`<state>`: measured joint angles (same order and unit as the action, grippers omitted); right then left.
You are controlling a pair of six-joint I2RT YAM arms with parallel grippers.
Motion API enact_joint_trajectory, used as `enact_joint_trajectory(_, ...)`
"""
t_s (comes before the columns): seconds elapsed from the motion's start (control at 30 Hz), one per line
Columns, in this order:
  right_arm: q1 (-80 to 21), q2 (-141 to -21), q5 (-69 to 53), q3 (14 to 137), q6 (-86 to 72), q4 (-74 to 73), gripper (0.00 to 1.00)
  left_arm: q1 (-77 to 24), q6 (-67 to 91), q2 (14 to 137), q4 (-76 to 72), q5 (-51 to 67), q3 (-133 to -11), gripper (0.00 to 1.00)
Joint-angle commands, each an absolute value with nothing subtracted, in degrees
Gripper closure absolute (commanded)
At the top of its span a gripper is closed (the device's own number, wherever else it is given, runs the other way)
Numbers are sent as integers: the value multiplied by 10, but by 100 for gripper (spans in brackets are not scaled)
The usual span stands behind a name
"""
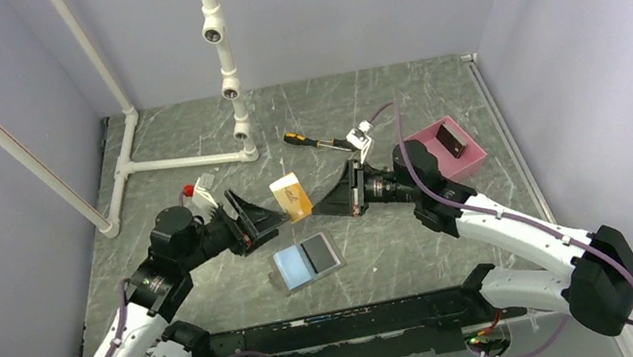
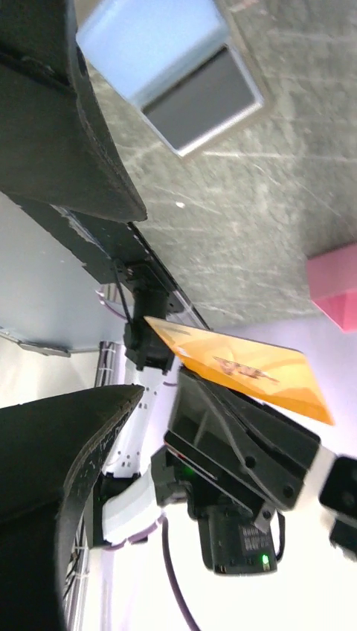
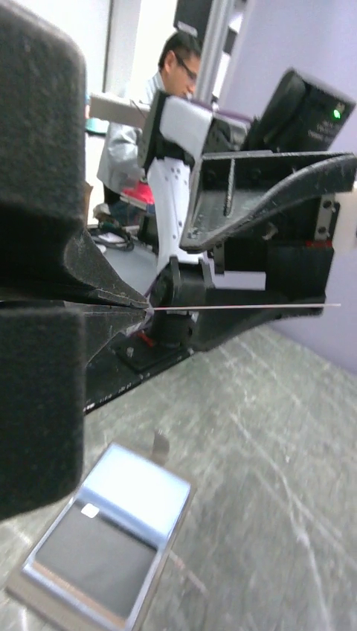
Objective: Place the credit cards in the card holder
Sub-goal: Insert the credit card into the card holder.
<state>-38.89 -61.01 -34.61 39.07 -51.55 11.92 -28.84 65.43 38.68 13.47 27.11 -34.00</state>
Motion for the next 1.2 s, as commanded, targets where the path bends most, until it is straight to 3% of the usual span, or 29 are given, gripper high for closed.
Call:
enact_joint_trajectory(0.0,-401,-607,-389,397,-569,231,100,-286,684,374,-44,282,-335,16)
enact_joint_trajectory(0.2,-411,-603,-415,391,-603,270,100,-286,676,410,-119,341,-351,25)
enact_joint_trajectory(0.3,-413,-598,-423,388,-611,281,100,-286,673,411,-141,352,-353,47)
enact_joint_trajectory(0.4,-414,-595,-424,402,-593,237,97,-286,665,408,-147,362,-352,78)
enact_joint_trajectory(0.47,-414,-593,-425,407,-579,223,79,-286,666,405,-161,369,-347,86)
enact_joint_trajectory(0.53,-414,-595,-433,405,-577,235,51,-286,671,403,-181,381,-341,88)
enact_joint_trajectory(0.57,-415,-599,-437,408,-576,238,43,-287,672,403,-185,385,-338,89)
enact_joint_trajectory(0.63,-418,-612,-443,415,-576,242,39,-286,674,403,-188,391,-336,90)
enact_joint_trajectory(0.73,-419,-629,-448,413,-591,277,39,-287,682,401,-207,391,-327,91)
enact_joint_trajectory(0.87,-421,-642,-453,411,-623,329,55,-287,673,402,-189,389,-328,91)
enact_joint_trajectory(1.0,-428,-648,-446,416,-634,350,61,-286,673,400,-188,384,-315,92)
enact_joint_trajectory(1.07,-431,-646,-432,410,-637,357,73,-287,667,399,-178,379,-310,92)
enact_joint_trajectory(1.17,-434,-634,-395,389,-637,346,76,-287,669,405,-182,374,-298,91)
